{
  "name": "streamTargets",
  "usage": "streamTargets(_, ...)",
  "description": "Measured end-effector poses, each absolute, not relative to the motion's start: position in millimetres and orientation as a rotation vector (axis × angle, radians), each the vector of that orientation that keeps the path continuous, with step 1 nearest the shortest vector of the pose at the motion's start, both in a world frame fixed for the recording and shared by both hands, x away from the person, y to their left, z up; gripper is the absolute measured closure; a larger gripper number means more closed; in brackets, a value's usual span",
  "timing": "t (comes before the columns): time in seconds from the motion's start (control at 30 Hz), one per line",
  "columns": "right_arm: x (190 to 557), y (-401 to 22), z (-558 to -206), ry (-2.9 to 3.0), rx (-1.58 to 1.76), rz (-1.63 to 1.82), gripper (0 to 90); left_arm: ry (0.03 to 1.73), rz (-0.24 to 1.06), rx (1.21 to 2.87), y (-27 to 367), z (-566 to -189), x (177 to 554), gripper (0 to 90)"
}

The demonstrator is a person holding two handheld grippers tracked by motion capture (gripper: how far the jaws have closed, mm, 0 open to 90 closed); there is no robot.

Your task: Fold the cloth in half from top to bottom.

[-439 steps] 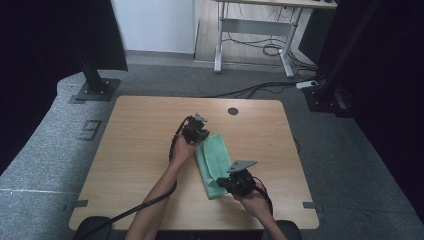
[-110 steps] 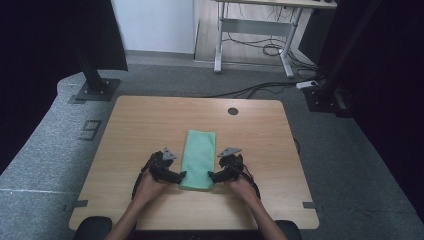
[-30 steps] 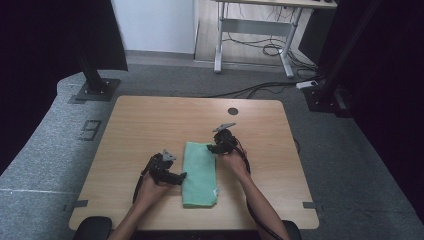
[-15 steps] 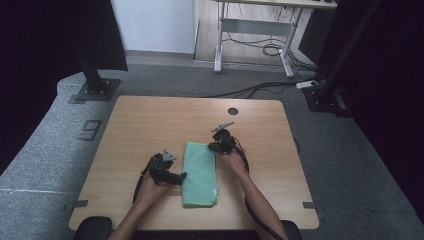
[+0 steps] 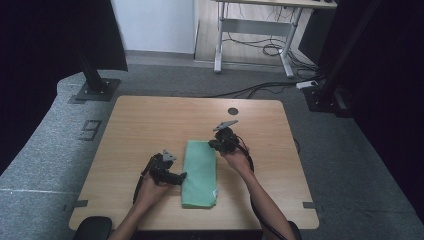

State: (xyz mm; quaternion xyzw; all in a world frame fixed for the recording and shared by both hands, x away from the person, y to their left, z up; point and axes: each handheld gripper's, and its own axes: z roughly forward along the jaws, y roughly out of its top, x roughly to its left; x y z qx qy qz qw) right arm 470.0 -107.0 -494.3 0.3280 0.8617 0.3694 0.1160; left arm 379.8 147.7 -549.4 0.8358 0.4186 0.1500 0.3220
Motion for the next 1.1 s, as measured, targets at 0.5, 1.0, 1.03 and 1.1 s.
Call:
streamTargets(0.5, 423, -110, -460, 2.528, 0.800, 1.167, 85.0, 1.105, 0.397, 2.192, 147, -549, 379, 0.0)
streamTargets(1.0, 368, -119, -455, 2.579, 0.692, 1.231, 85.0, 1.112, 0.401, 2.190, 147, -550, 379, 0.0)
streamTargets(1.03, 363, -120, -456, 2.588, 0.688, 1.232, 85.0, 1.113, 0.402, 2.189, 147, -550, 379, 0.0)
streamTargets(1.1, 354, -120, -460, 2.611, 0.678, 1.231, 84.9, 1.115, 0.403, 2.189, 147, -549, 379, 0.0)
